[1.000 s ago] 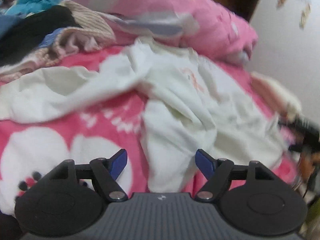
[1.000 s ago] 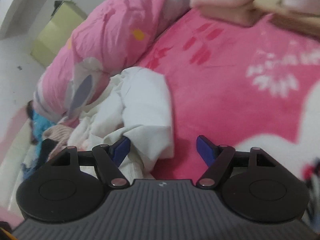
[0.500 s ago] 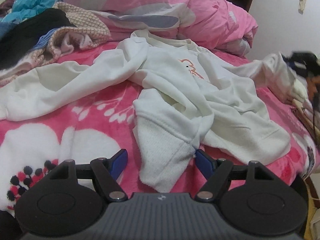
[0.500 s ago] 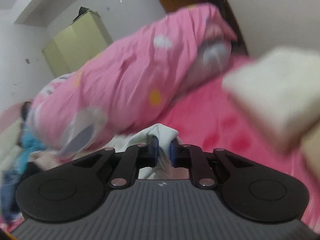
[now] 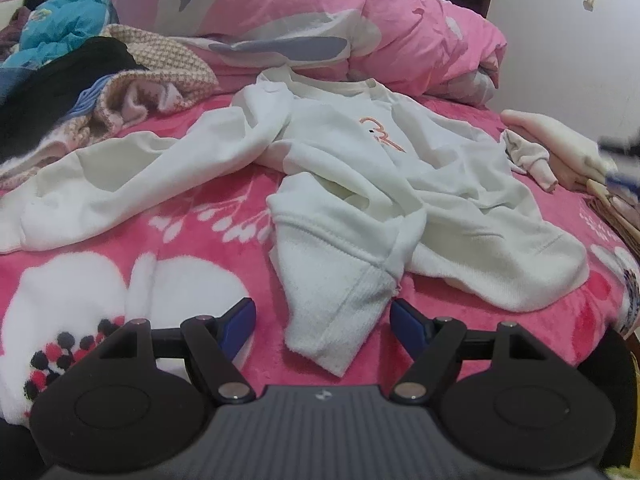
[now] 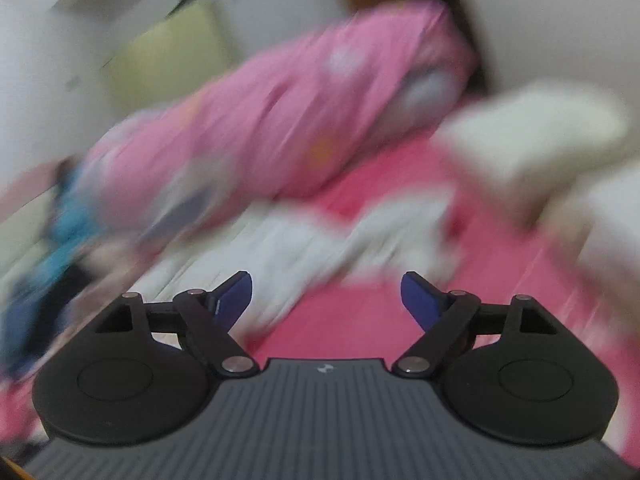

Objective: Fold clothes

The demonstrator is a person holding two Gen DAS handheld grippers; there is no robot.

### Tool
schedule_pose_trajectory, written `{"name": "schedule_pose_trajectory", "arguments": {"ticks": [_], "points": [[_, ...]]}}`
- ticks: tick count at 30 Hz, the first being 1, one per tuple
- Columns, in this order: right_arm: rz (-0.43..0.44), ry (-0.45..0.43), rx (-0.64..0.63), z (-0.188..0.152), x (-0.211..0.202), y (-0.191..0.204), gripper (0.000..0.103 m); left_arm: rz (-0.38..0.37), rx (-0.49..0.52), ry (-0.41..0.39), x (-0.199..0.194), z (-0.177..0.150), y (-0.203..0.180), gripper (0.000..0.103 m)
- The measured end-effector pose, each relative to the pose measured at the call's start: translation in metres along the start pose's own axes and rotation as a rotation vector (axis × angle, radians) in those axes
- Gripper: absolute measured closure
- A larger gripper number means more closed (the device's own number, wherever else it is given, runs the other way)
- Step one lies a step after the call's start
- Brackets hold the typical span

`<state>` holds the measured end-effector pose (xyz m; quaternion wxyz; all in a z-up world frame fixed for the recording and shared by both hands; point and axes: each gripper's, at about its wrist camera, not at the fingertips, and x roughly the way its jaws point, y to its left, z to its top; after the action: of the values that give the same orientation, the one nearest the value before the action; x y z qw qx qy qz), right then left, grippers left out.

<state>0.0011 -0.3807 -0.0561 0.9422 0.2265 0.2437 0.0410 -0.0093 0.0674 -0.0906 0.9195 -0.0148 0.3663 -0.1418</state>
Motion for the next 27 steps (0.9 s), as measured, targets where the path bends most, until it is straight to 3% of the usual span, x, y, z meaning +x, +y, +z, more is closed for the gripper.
{"name": "schedule_pose_trajectory", "arguments": {"ticks": [2, 4, 7, 8, 10, 13, 15, 17, 20, 24, 27], "points": [[0.034, 0.098, -0.005, -0.028, 0.008, 0.012, 0.02, 0.015, 0.023, -0.016, -0.001, -0.001, -0.003, 0.031], [0.008, 0.162, -0.046, -0.054, 0.018, 0.024, 0.02, 0.043, 0.072, -0.036, -0.001, -0.002, -0.008, 0.031], [-0.042, 0.142, -0.117, -0.078, 0.02, 0.042, 0.024, 0.114, 0.192, -0.08, 0.0, -0.003, -0.024, 0.031], [-0.046, 0.129, -0.134, -0.082, 0.02, 0.047, 0.032, 0.133, 0.232, -0.095, 0.001, -0.003, -0.029, 0.03], [-0.035, 0.107, -0.144, -0.082, 0.019, 0.053, 0.06, 0.162, 0.299, -0.12, 0.004, -0.004, -0.041, 0.034], [-0.006, 0.085, -0.106, -0.074, 0.017, 0.055, 0.081, 0.193, 0.352, -0.136, 0.012, -0.007, -0.053, 0.058], [0.013, 0.071, -0.08, -0.068, 0.015, 0.056, 0.087, 0.209, 0.34, -0.135, 0.015, -0.006, -0.055, 0.086], [0.032, 0.056, -0.054, -0.063, 0.014, 0.057, 0.088, 0.178, 0.254, -0.13, 0.009, 0.003, -0.044, 0.091], [0.073, 0.003, 0.002, -0.039, -0.002, 0.051, 0.089, 0.06, 0.047, -0.117, -0.008, 0.023, -0.013, 0.092], [0.135, -0.082, 0.09, 0.011, -0.037, 0.03, 0.09, -0.228, -0.317, -0.069, -0.031, 0.044, 0.043, 0.093], [0.16, -0.118, 0.158, 0.035, -0.056, 0.01, 0.09, -0.409, -0.513, -0.017, -0.042, 0.041, 0.071, 0.094]]}}
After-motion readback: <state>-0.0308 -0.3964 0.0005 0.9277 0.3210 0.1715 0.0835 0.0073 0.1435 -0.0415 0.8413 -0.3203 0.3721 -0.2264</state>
